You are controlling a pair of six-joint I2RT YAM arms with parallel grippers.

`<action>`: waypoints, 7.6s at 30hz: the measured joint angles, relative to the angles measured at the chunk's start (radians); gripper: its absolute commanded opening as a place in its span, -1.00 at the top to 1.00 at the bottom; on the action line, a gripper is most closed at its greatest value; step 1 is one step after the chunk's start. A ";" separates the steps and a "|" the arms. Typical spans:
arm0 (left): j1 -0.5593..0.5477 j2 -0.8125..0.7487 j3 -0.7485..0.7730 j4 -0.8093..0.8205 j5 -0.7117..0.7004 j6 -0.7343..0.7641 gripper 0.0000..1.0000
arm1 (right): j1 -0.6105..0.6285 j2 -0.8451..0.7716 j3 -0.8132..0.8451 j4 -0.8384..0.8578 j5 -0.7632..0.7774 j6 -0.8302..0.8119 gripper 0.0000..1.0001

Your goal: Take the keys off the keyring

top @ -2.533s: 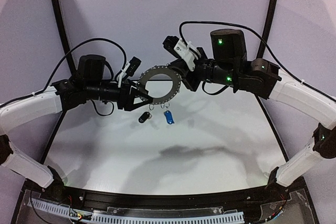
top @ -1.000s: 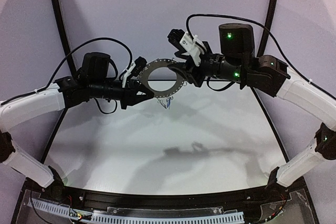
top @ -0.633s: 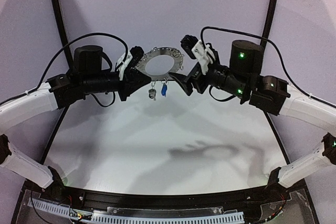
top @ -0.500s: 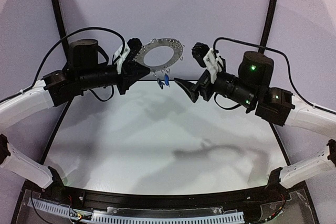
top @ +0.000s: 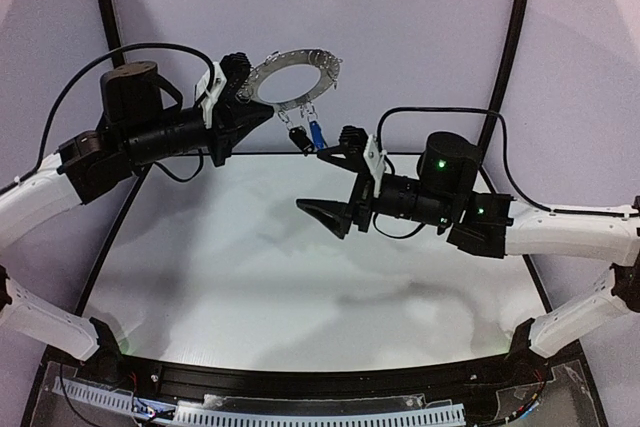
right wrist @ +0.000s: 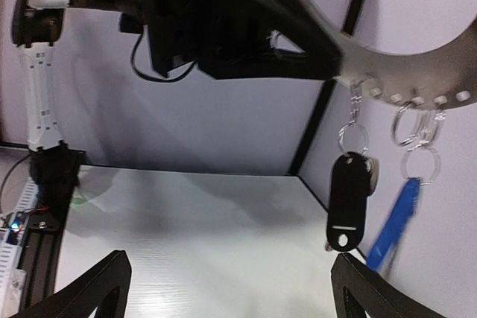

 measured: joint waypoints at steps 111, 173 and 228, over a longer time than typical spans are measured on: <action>-0.050 0.073 0.018 0.183 -0.287 -0.083 0.98 | 0.000 0.326 0.252 0.322 0.311 0.008 -0.29; -0.113 0.163 0.135 0.145 -0.485 -0.142 0.98 | 0.041 0.447 0.408 0.328 0.474 -0.096 0.05; -0.115 0.166 0.135 0.143 -0.488 -0.141 0.98 | 0.063 0.445 0.380 0.401 0.570 -0.092 0.62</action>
